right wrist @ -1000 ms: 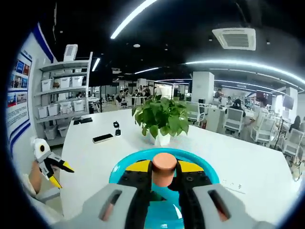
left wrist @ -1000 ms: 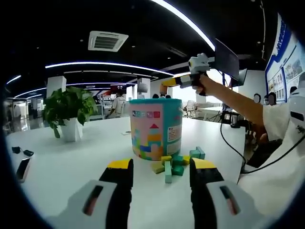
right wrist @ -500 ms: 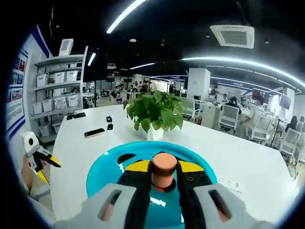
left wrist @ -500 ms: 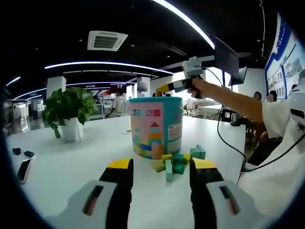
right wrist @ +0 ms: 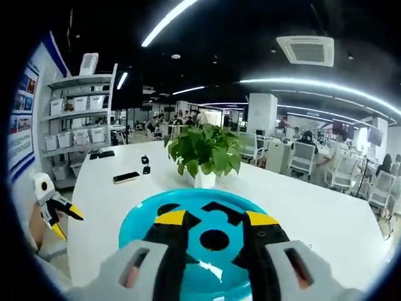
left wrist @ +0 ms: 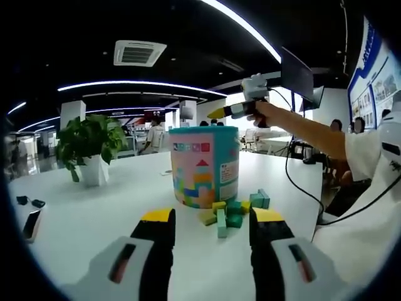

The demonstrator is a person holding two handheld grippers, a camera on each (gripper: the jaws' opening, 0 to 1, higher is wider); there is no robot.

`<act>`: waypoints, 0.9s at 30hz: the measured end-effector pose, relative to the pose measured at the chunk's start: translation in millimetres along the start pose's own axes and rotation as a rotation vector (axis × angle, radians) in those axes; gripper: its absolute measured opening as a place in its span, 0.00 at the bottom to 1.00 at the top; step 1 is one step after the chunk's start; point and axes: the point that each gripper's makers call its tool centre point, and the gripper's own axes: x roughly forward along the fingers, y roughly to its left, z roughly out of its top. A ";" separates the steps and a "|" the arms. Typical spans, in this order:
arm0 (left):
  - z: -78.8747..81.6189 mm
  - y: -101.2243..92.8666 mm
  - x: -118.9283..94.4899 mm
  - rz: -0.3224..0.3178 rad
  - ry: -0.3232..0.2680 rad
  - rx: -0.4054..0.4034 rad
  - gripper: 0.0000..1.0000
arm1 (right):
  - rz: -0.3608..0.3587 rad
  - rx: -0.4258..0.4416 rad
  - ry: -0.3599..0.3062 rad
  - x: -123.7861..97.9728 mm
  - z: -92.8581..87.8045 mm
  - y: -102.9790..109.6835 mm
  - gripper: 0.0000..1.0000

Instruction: Arrange the toys in the designated storage area by placing each visible toy with the group until no toy remains scattered across the table.

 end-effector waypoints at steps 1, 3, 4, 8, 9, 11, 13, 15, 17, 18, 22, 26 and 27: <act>0.3 0.4 -0.1 0.001 -0.002 -0.001 0.48 | -0.008 -0.024 -0.009 -4.2 2.4 0.6 0.37; 0.0 0.7 0.0 0.002 -0.001 -0.004 0.48 | -0.009 -0.042 -0.013 -10.3 2.7 3.1 0.42; -0.2 0.8 0.0 0.003 -0.001 -0.004 0.48 | -0.007 -0.072 -0.025 -13.5 4.0 4.0 0.45; -0.9 -0.4 0.8 0.001 0.000 -0.004 0.48 | 0.073 -0.182 -0.051 -32.6 0.4 22.6 0.42; -1.4 -0.3 1.5 0.003 0.002 -0.005 0.48 | 0.099 -0.208 -0.071 -38.0 1.0 29.5 0.39; -1.3 -1.3 2.7 0.002 0.002 -0.006 0.48 | 0.101 -0.234 -0.098 -49.4 -1.5 38.7 0.32; -1.4 -3.1 3.4 -0.002 0.005 -0.001 0.48 | 0.110 -0.250 -0.100 -56.9 -7.7 46.4 0.30; -1.0 -3.8 3.4 -0.004 0.005 0.002 0.48 | 0.118 -0.244 -0.096 -61.5 -12.9 49.8 0.30; 1.5 -1.5 2.5 0.011 -0.006 0.003 0.48 | 0.143 -0.233 -0.112 -70.3 -17.1 56.8 0.29; 9.0 4.9 0.0 0.053 -0.043 0.017 0.46 | 0.153 -0.218 -0.128 -73.8 -17.1 59.7 0.28; 21.1 8.1 -7.8 0.066 -0.099 -0.001 0.41 | 0.141 -0.203 -0.122 -84.6 -25.0 62.1 0.27; 16.4 8.2 -6.4 0.067 -0.077 0.008 0.41 | 0.144 -0.188 -0.103 -93.2 -40.4 69.6 0.26; 14.4 8.0 -5.4 0.064 -0.070 0.007 0.41 | 0.150 -0.182 -0.098 -94.5 -43.3 71.9 0.25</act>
